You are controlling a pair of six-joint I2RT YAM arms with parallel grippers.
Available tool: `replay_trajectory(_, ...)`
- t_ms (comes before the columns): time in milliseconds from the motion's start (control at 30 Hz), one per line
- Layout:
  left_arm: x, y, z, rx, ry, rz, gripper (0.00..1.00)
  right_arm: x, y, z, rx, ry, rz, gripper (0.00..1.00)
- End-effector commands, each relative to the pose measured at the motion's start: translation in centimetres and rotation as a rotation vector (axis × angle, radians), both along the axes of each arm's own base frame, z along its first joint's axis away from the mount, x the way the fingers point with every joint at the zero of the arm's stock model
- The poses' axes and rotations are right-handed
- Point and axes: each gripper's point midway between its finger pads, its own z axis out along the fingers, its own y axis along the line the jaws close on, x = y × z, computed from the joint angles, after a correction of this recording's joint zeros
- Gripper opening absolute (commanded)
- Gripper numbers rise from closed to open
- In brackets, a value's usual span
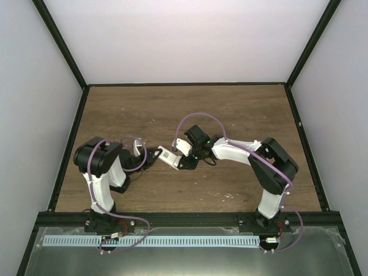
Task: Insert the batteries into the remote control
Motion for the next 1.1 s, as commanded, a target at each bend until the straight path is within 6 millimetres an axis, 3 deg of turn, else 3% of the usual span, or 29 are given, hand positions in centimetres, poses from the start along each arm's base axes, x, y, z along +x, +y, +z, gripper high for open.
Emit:
replay_trajectory(0,0.1,0.3,0.3,0.016,-0.052,0.01,0.0,0.3,-0.3,-0.7,-0.028,-0.016,0.004,0.44)
replay_trajectory(200,0.1,0.3,0.2,0.015,-0.047,0.012,0.0,0.2,0.0,-1.2,-0.025,0.001,0.02,0.45)
replay_trajectory(1067,0.2,0.3,0.4,0.011,-0.053,0.01,0.0,0.6,1.9,-0.1,0.044,0.006,0.06,0.46)
